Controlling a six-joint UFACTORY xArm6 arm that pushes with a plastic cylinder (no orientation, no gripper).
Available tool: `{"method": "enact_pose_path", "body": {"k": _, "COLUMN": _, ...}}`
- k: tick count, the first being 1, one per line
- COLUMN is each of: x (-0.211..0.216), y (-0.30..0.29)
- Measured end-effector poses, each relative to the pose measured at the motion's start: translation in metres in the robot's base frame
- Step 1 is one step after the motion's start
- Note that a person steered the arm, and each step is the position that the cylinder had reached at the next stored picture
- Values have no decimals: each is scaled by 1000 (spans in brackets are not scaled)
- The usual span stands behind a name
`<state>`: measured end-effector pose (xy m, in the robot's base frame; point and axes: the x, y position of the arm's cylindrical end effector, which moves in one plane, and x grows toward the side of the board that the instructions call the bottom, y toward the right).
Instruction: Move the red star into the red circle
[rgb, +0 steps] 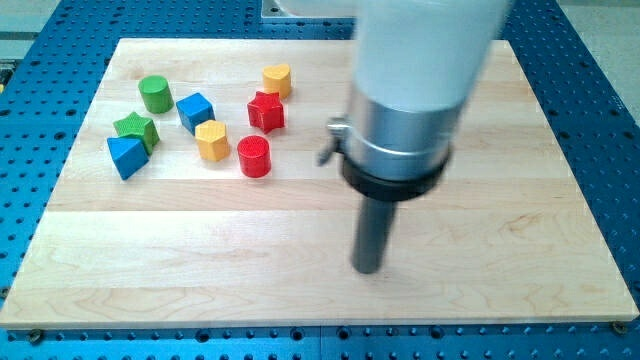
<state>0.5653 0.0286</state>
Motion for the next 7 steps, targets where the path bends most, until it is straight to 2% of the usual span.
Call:
{"method": "enact_pose_path", "body": {"k": 1, "x": 0, "y": -57}}
{"method": "enact_pose_path", "body": {"k": 2, "x": -21, "y": -84}}
{"method": "enact_pose_path", "body": {"k": 3, "x": -82, "y": -40}}
{"method": "enact_pose_path", "body": {"k": 4, "x": -176, "y": -34}}
{"method": "enact_pose_path", "body": {"k": 5, "x": -225, "y": -44}}
{"method": "enact_pose_path", "body": {"k": 6, "x": -244, "y": -68}}
{"method": "enact_pose_path", "body": {"k": 7, "x": -236, "y": -107}}
